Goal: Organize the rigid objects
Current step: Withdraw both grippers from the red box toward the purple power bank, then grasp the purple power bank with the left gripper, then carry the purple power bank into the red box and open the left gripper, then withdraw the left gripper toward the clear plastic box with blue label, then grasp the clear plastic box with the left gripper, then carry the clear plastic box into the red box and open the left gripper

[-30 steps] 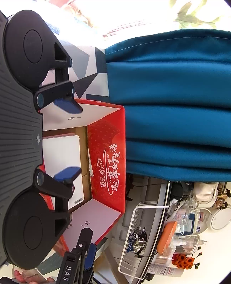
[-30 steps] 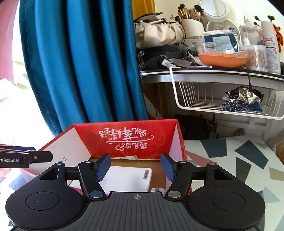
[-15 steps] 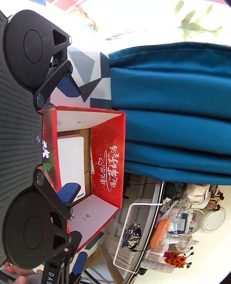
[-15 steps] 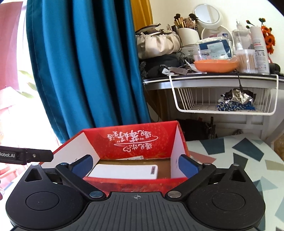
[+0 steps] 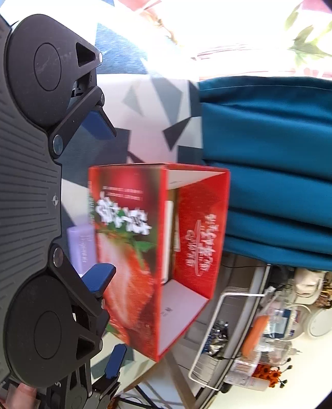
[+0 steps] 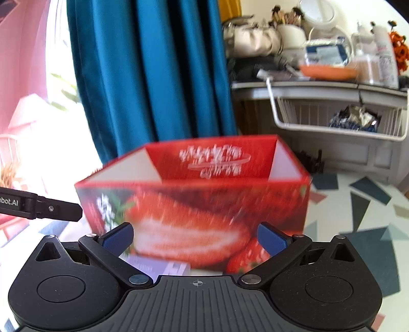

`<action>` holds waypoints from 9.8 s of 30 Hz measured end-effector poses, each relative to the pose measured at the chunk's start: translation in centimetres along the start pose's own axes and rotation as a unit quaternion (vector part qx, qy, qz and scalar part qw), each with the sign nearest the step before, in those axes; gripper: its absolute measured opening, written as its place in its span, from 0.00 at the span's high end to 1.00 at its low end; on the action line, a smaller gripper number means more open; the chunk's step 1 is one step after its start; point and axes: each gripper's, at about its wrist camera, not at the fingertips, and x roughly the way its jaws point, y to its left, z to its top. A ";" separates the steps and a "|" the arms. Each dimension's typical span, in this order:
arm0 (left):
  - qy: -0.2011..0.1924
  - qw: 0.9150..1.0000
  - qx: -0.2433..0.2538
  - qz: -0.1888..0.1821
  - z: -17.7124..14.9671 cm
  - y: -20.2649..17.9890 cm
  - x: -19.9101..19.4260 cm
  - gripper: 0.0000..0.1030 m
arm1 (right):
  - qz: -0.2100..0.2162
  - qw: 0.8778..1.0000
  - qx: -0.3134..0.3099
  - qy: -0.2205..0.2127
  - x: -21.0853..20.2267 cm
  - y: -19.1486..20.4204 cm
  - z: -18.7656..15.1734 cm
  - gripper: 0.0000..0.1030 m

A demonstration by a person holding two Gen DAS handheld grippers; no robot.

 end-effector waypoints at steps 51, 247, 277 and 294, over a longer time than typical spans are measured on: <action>0.077 0.990 -0.075 -0.088 -3.0 -1.7 7.0 0.61 | 0.057 0.986 -0.111 0.113 4.7 4.1 -3.5 0.49; -0.004 0.989 -0.042 -0.140 9.1 -5.4 4.0 0.56 | 0.052 0.962 -0.241 0.119 5.4 2.7 11.7 0.60; 0.111 0.970 -0.100 -0.193 10.2 -7.0 16.0 0.56 | 0.012 0.967 -0.166 0.193 12.5 -4.3 11.0 0.55; 0.108 0.979 -0.079 -0.154 9.9 -6.2 14.9 0.34 | 0.002 0.964 -0.175 0.201 13.5 -3.5 11.0 0.39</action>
